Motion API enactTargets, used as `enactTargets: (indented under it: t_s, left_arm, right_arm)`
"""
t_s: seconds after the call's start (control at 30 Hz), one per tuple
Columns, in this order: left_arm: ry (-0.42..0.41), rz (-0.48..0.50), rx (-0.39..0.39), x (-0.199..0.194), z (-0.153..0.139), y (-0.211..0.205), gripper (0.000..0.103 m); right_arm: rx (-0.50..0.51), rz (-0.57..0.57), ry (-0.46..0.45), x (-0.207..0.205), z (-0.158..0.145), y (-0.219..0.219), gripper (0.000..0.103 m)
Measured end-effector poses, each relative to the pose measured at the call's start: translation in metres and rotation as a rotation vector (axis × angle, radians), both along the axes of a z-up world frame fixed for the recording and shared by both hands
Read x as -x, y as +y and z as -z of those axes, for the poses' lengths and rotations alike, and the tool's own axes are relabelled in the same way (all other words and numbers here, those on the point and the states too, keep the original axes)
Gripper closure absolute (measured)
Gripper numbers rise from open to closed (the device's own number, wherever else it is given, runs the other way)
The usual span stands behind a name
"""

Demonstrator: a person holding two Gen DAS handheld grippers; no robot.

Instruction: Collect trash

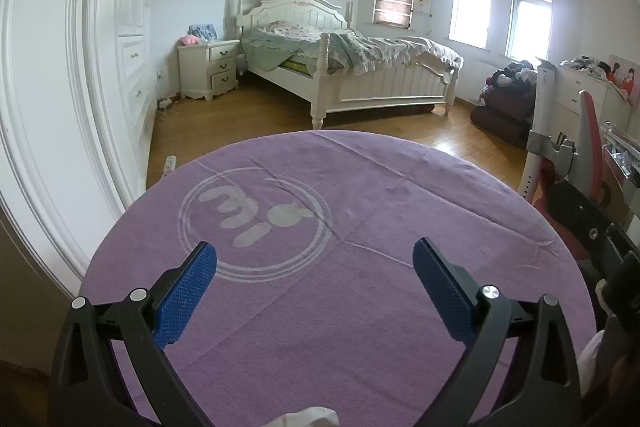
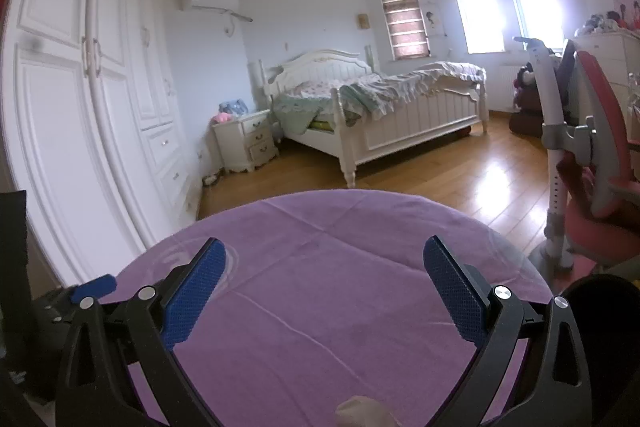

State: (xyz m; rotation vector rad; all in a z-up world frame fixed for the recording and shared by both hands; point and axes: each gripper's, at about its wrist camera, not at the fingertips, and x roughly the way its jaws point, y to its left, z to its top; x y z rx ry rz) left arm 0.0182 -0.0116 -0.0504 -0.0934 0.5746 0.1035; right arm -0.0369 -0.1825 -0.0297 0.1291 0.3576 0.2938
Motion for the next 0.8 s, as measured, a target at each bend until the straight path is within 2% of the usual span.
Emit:
enactTargets:
  t_s: [0.8]
  left_arm:
    - [-0.001,-0.003,-0.002,0.0002,-0.0005,0.0009,0.005]
  right_arm:
    - [-0.006,-0.002,0.002,0.0000,-0.0001,-0.0003,0.005]
